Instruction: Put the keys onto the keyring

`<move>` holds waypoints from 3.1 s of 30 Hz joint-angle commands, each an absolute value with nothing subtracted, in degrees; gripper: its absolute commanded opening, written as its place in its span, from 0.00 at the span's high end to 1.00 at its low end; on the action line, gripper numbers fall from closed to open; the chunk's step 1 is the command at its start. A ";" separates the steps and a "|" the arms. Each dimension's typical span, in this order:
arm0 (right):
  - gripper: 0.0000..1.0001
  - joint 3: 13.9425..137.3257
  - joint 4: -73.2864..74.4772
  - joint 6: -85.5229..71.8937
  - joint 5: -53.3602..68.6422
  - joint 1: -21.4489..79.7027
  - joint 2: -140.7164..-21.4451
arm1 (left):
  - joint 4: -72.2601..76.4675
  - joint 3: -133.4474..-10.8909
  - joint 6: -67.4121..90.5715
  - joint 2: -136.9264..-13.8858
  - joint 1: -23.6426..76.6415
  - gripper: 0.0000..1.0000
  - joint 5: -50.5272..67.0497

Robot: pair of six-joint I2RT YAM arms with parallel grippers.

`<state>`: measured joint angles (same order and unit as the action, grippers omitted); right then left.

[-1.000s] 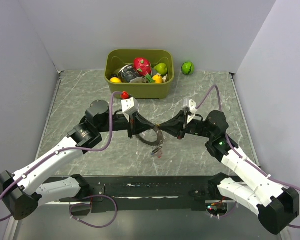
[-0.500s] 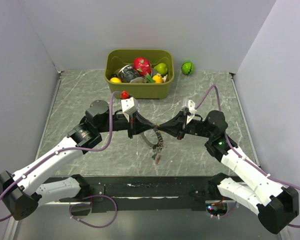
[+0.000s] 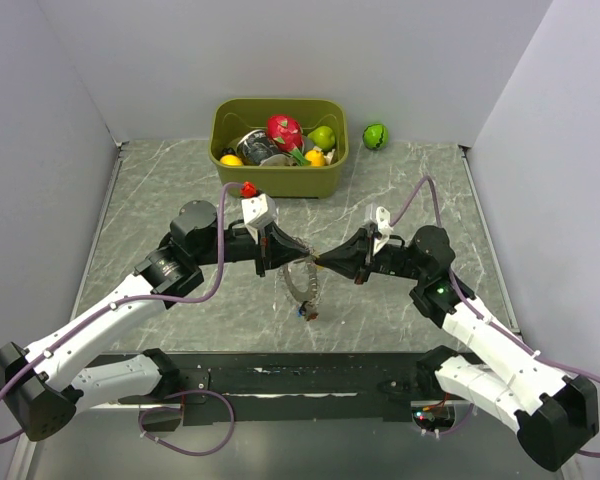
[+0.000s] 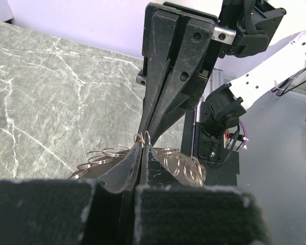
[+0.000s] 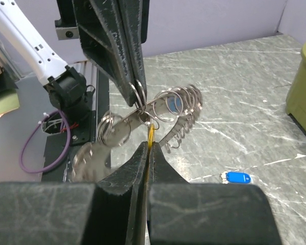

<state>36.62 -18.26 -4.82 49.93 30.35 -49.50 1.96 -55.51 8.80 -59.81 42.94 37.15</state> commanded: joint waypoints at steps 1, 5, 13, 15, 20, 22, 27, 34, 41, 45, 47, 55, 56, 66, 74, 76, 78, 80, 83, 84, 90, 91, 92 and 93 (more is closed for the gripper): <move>1.00 35.86 -17.23 -3.25 51.15 31.29 -48.61 | 9.84 -56.51 9.84 -57.39 43.07 0.99 36.91; 0.98 35.86 -15.74 -2.20 50.36 31.46 -48.08 | 9.67 -56.34 9.84 -57.04 43.07 0.99 36.65; 0.48 35.24 -15.38 -1.84 44.05 31.46 -42.98 | 8.44 -56.60 9.32 -57.74 43.15 0.99 38.41; 0.41 35.51 -15.29 -1.58 43.25 31.46 -41.67 | 7.30 -56.86 8.79 -57.83 43.15 0.99 39.02; 0.28 36.73 -15.73 -1.93 42.19 31.29 -40.52 | 5.71 -56.69 7.82 -57.66 43.15 0.99 39.55; 0.28 37.09 -16.17 -3.33 41.14 31.29 -40.69 | 5.45 -56.69 7.74 -57.57 43.07 0.99 40.07; 0.31 38.41 -16.79 -7.20 37.18 31.20 -42.10 | 3.52 -56.87 6.95 -57.83 43.07 0.99 41.39; 0.36 38.76 -18.63 -9.67 39.89 30.94 -42.45 | 2.37 -56.60 6.42 -57.22 43.07 0.99 40.96; 0.49 39.02 -22.15 -9.84 47.36 30.94 -43.15 | 2.81 -57.13 6.33 -58.71 43.15 0.99 42.27; 0.60 40.08 -22.15 -10.11 50.09 30.85 -45.35 | 3.25 -57.30 6.50 -58.97 43.07 0.99 42.54; 0.63 39.90 -22.32 -10.28 50.80 30.94 -45.96 | 3.08 -57.48 6.33 -59.06 43.07 0.99 42.45; 0.64 39.99 -22.94 -10.99 53.70 30.85 -47.72 | 2.99 -57.66 6.24 -58.89 43.07 0.99 42.28; 0.64 40.16 -22.94 -10.99 53.96 30.85 -48.25 | 2.99 -57.66 6.33 -58.97 43.07 0.99 42.36; 0.94 40.61 -23.64 -11.69 56.07 30.94 -49.83 | 3.34 -57.92 6.06 -59.68 43.07 0.99 42.89; 1.00 39.73 -24.61 -11.25 56.77 30.85 -50.18 | 3.08 -57.48 5.98 -58.71 43.15 0.99 42.10; 1.00 39.73 -24.09 -10.81 57.04 30.94 -50.62 | 3.16 -57.22 6.06 -58.27 43.07 0.99 41.66; 1.00 39.64 -23.47 -10.02 57.04 30.85 -51.15 | 3.34 -57.13 5.98 -57.84 43.15 0.99 41.48; 1.00 39.55 -22.16 -9.06 56.87 31.02 -51.50 | 3.51 -57.13 6.06 -57.66 43.07 0.99 41.40; 1.00 39.29 -20.75 -7.83 56.16 30.94 -51.68 | 3.60 -57.22 5.98 -57.66 43.07 0.99 42.01; 1.00 39.20 -20.39 -7.74 55.90 30.94 -51.85 | 3.52 -57.30 5.98 -57.74 43.07 0.99 42.19; 1.00 39.90 -18.46 -6.42 54.58 31.02 -52.56 | 4.30 -57.22 6.76 -57.92 43.15 0.99 43.85; 1.00 39.99 -18.28 -6.50 54.06 31.03 -52.65 | 4.48 -57.22 6.85 -57.92 43.07 0.99 43.94; 1.00 40.08 -18.02 -6.16 53.53 31.03 -52.65 | 4.48 -57.13 6.94 -58.01 43.15 0.99 43.95; 1.00 40.17 -17.58 -6.07 52.92 31.03 -52.56 | 4.57 -57.04 7.12 -57.83 43.15 0.99 44.21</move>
<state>37.80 -19.99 -8.25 55.79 30.92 -51.92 -1.98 -55.51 6.46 -59.72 42.92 40.95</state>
